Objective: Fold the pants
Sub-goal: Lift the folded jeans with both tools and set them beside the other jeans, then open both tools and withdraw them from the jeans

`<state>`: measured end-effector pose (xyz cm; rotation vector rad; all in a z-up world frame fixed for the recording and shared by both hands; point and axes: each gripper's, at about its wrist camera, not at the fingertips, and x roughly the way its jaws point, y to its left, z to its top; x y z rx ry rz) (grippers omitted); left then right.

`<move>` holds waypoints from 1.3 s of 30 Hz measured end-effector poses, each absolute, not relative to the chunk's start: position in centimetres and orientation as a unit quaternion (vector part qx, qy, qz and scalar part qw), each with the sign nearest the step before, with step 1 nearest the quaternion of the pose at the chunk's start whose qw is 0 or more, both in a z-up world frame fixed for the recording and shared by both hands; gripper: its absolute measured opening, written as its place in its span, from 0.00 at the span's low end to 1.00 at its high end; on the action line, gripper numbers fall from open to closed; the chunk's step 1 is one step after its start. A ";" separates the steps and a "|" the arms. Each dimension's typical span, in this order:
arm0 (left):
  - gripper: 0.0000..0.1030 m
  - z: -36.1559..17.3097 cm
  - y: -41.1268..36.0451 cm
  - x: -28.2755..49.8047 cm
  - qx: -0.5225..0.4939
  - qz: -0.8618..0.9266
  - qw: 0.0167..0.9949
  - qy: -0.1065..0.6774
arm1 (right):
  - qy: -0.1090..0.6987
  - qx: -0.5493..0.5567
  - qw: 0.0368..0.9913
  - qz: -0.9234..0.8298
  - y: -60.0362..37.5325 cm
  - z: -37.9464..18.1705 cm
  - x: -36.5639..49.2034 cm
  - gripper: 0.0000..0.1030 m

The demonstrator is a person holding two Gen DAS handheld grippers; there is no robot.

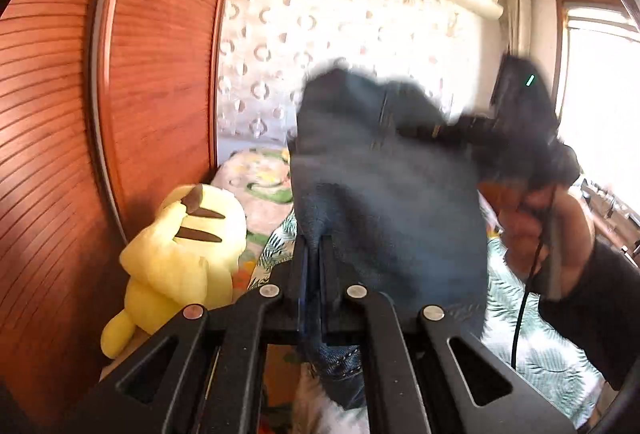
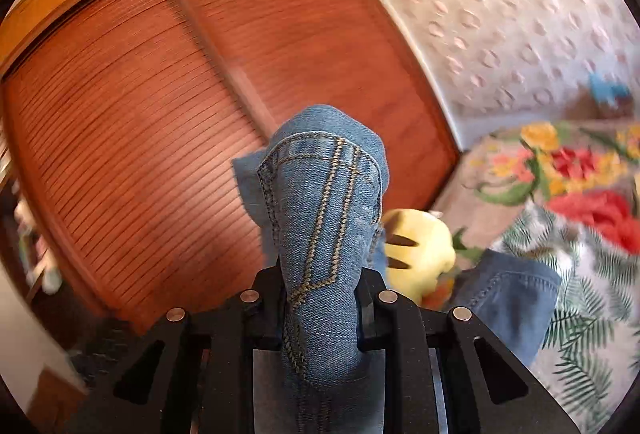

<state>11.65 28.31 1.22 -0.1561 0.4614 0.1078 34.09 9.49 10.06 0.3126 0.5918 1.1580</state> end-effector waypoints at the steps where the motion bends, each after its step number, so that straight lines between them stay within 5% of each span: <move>1: 0.05 -0.3 28.5 13.9 -0.082 0.043 0.964 0.249 | 0.298 0.147 0.786 0.521 9.9 7.8 36.3 0.25; 6: 0.05 -5.8 27.0 19.1 -0.065 0.031 0.946 0.315 | 0.380 0.097 0.813 0.430 9.6 -1.5 43.9 0.34; 8: 0.05 -6.0 26.7 19.2 -0.065 0.033 0.947 0.312 | 0.379 0.107 0.813 0.429 8.1 -2.0 45.1 0.52; 10: 0.05 -5.8 26.8 19.1 -0.066 0.036 0.947 0.314 | 0.365 0.082 0.830 0.412 7.3 -1.2 45.7 0.59; 21: 0.06 -2.7 24.3 17.0 -0.039 0.069 0.955 0.285 | 0.275 -0.029 0.893 0.356 3.1 2.5 32.1 0.61; 29: 0.46 0.1 19.8 14.1 -0.031 0.037 0.968 0.244 | 0.235 -0.029 0.922 0.307 -3.6 4.1 22.0 0.61; 33: 0.80 0.7 17.2 13.1 -0.029 0.013 0.972 0.232 | 0.220 -0.017 0.934 0.281 -7.6 4.7 15.2 0.61; 39: 0.87 1.2 13.6 12.3 -0.027 -0.018 0.972 0.233 | 0.209 0.001 0.946 0.249 -12.2 5.3 8.0 0.61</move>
